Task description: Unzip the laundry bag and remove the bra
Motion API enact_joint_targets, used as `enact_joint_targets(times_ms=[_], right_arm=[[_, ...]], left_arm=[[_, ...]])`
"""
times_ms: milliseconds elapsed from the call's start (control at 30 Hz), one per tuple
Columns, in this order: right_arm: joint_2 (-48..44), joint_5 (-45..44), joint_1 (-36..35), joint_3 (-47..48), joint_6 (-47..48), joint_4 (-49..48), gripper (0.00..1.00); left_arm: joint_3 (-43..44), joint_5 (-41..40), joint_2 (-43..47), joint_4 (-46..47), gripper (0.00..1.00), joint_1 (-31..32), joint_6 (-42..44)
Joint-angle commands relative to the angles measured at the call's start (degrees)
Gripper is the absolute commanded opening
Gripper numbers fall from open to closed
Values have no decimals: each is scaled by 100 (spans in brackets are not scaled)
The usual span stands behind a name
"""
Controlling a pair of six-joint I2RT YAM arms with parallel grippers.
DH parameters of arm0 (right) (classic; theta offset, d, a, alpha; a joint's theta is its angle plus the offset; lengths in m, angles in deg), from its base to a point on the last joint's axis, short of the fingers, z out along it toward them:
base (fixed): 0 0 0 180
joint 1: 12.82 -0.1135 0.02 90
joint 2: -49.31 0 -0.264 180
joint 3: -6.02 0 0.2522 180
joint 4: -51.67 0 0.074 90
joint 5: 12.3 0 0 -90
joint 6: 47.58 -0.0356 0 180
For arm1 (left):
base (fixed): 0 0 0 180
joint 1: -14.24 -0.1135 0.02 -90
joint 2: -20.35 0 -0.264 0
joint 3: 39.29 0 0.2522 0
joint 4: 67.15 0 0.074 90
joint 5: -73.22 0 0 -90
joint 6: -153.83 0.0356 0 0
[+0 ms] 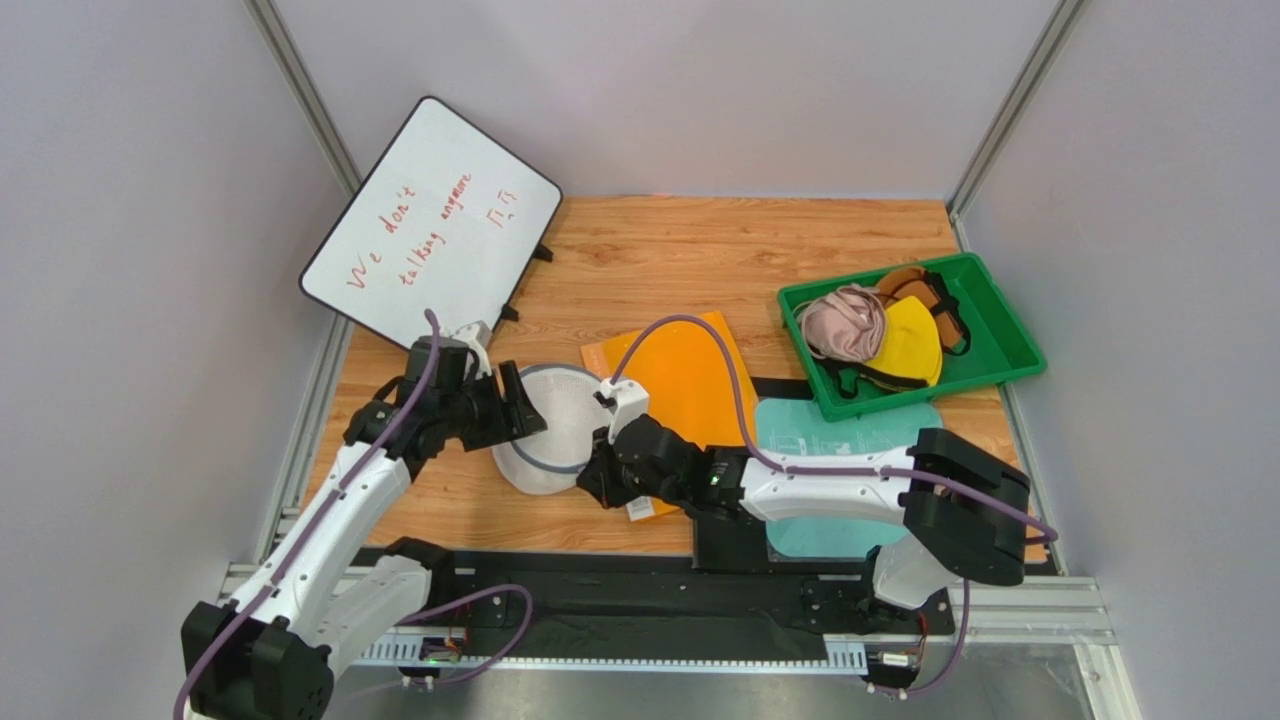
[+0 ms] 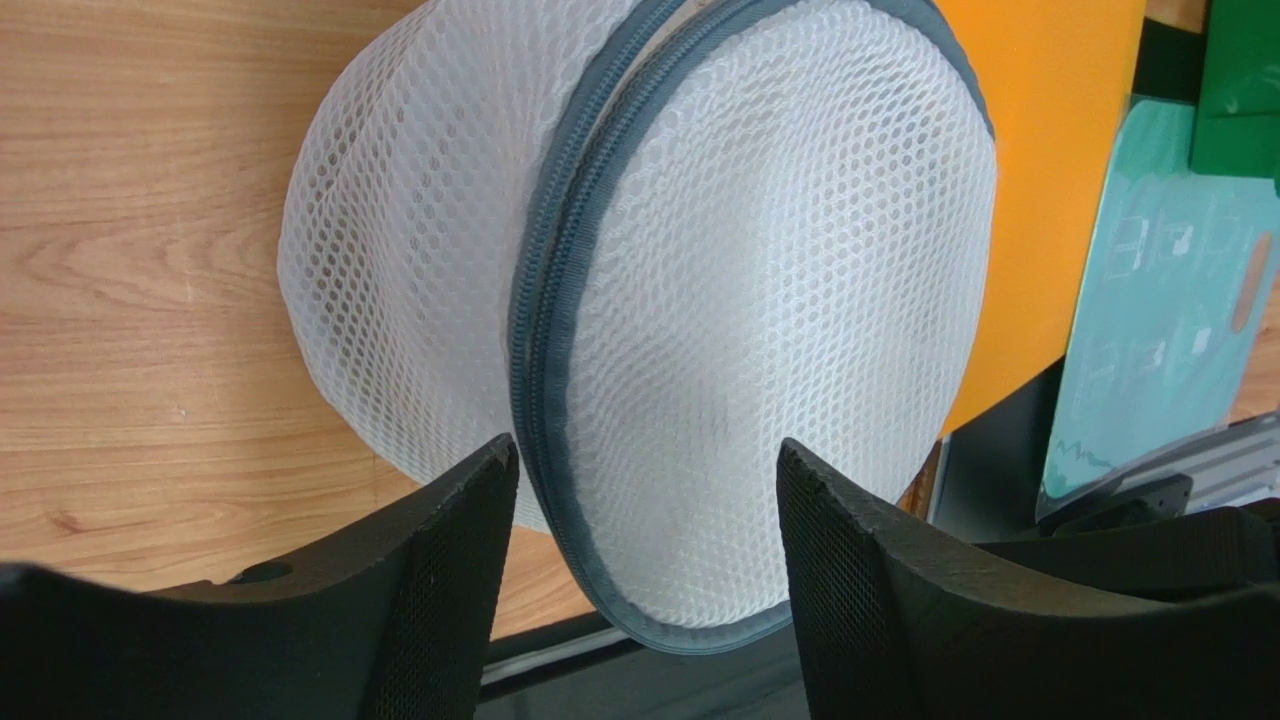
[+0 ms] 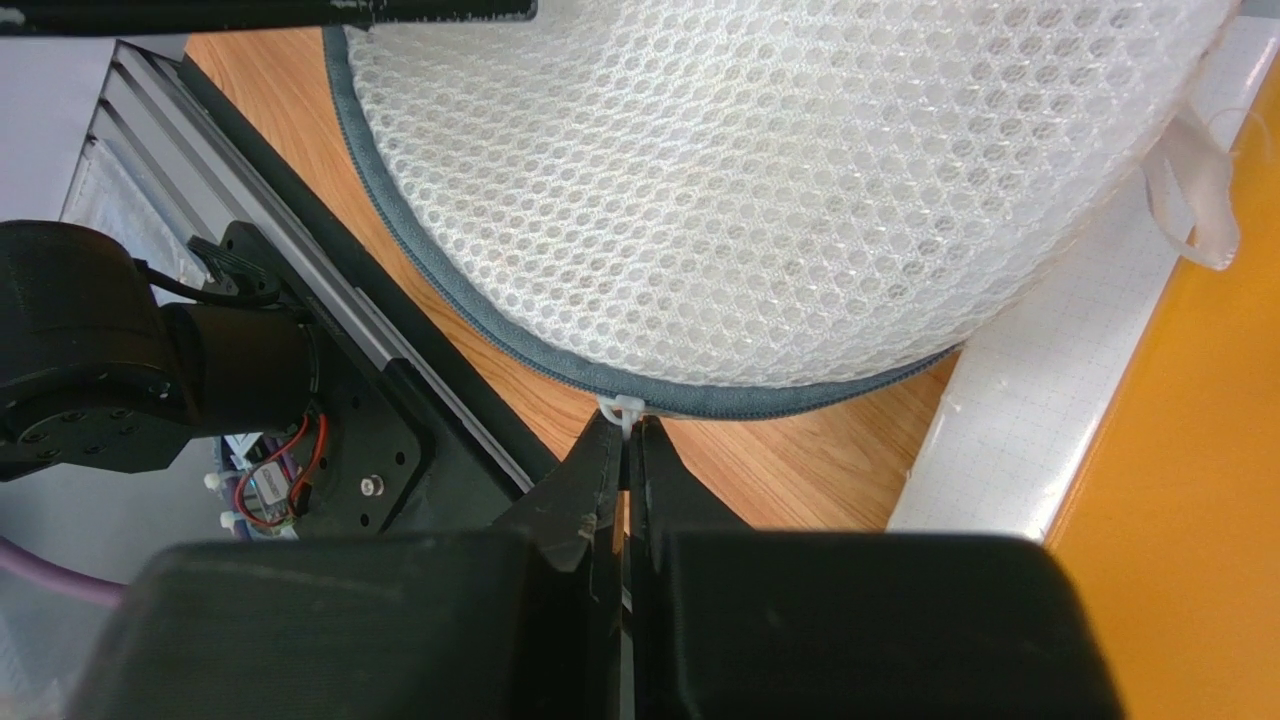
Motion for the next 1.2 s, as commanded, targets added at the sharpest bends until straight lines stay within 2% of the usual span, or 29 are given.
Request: enact_joint_targets(times_ms=[0, 367, 567, 667, 767, 800, 900, 967, 1000, 1100, 1167], right_arm=[[111, 45, -62, 345, -68, -287, 0], [559, 220, -352, 854, -103, -340, 0], [753, 282, -484, 1127, -95, -314, 0], [779, 291, -519, 1215, -86, -305, 0], [797, 300, -528, 1250, -68, -278, 0], [806, 300, -528, 1250, -68, -270, 0], [780, 273, -528, 1207, -68, -252, 0], [762, 230, -528, 1171, -59, -235, 0], [744, 221, -528, 1163, -51, -217, 0], [709, 168, -519, 1119, -51, -191, 0], [692, 133, -528, 1092, -59, -182, 0]], left_arm=[[-34, -3, 322, -140, 70, -10, -7], [-588, 120, 1096, -228, 70, 52, -438], [-562, 190, 1114, -158, 62, 69, -526], [-562, 217, 1114, -140, 56, 69, -544], [-588, 147, 1105, -140, 42, 69, -535], [-588, 129, 1096, -131, 35, 78, -526], [-597, 137, 1044, -87, 29, 69, -517], [-571, 94, 956, -87, 19, 78, -482], [-553, 68, 929, -87, 11, 69, -474], [-492, 23, 807, -35, 0, 69, -412], [-430, 6, 701, -8, 0, 69, -386]])
